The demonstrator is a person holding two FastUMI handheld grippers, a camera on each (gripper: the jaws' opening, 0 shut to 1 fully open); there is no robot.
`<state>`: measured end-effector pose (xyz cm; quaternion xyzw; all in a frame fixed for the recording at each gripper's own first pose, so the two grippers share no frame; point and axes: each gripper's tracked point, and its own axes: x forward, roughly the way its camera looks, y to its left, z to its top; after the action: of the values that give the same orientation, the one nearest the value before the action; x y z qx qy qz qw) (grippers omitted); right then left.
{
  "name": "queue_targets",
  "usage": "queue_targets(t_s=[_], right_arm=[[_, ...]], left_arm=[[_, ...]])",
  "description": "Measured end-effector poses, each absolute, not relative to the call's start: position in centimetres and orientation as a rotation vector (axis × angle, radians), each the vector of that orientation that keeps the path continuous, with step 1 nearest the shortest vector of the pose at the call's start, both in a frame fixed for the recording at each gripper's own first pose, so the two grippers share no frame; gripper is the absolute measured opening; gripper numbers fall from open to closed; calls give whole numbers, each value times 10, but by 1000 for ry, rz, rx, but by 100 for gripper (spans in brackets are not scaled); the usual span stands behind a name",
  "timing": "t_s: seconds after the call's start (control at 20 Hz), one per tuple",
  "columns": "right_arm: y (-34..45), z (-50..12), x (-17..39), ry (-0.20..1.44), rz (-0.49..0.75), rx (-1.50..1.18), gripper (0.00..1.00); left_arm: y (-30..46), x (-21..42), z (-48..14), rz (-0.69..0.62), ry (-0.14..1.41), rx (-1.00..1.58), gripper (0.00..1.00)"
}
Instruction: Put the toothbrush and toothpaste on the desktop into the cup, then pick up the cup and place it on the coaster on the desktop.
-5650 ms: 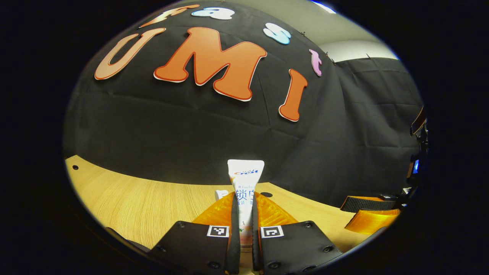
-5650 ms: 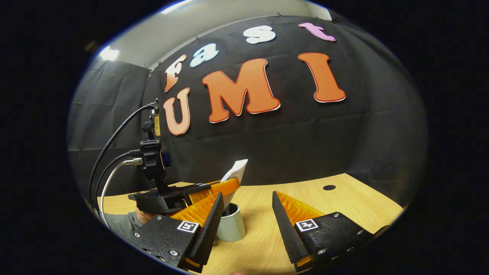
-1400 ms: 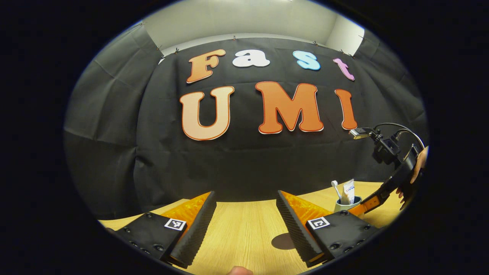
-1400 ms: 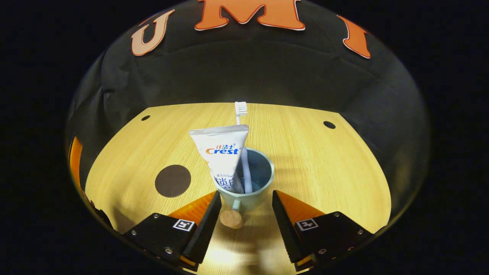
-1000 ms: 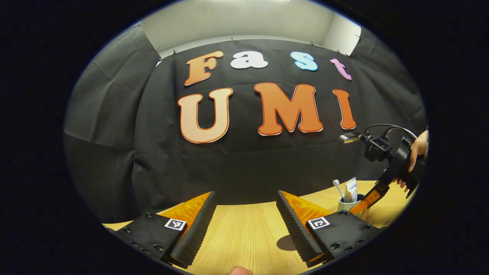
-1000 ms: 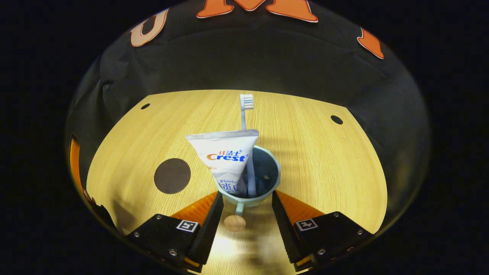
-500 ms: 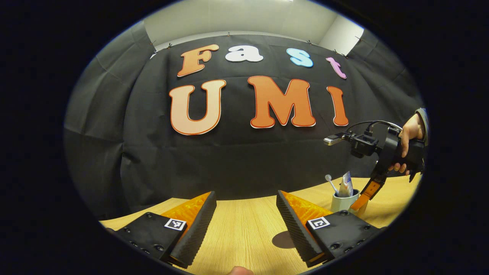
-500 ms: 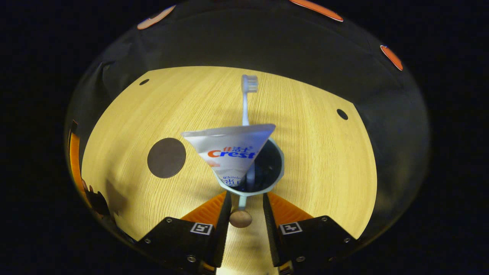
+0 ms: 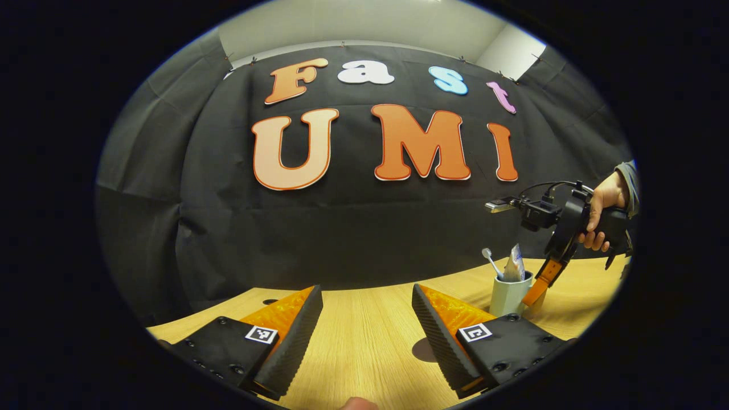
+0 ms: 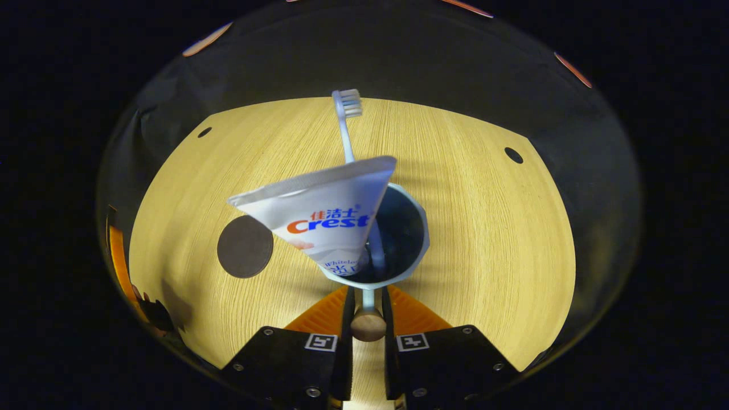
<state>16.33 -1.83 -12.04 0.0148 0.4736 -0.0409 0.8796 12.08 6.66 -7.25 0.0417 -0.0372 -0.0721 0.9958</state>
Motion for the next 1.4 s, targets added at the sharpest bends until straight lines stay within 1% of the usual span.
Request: queue_targets(t_s=[0.05, 0.2, 0.25, 0.3, 0.6, 1.0, 1.2, 1.4], right_arm=[[-18, -120, 164, 976, -89, 30, 23], [-20, -120, 168, 951, -95, 17, 20], [-20, -119, 169, 944, -94, 10, 20], [-21, -117, 171, 933, -95, 13, 19], [-18, -110, 182, 856, -54, 31, 19], [-16, -109, 191, 819, 65, -13, 19], [-15, -103, 193, 822, 129, -36, 19], [-13, -105, 193, 806, 172, -59, 19]], left_arm=[[65, 122, -74, -155, -65, 78, 99], [73, 124, -80, -160, -38, 61, 99], [76, 127, -82, -161, -27, 48, 95], [78, 129, -85, -156, -18, 45, 100], [86, 129, -91, -155, 24, 18, 99], [89, 112, -83, -114, -3, 81, 100], [104, 92, -84, -72, 15, 57, 100], [103, 84, -78, -71, 1, 62, 99]])
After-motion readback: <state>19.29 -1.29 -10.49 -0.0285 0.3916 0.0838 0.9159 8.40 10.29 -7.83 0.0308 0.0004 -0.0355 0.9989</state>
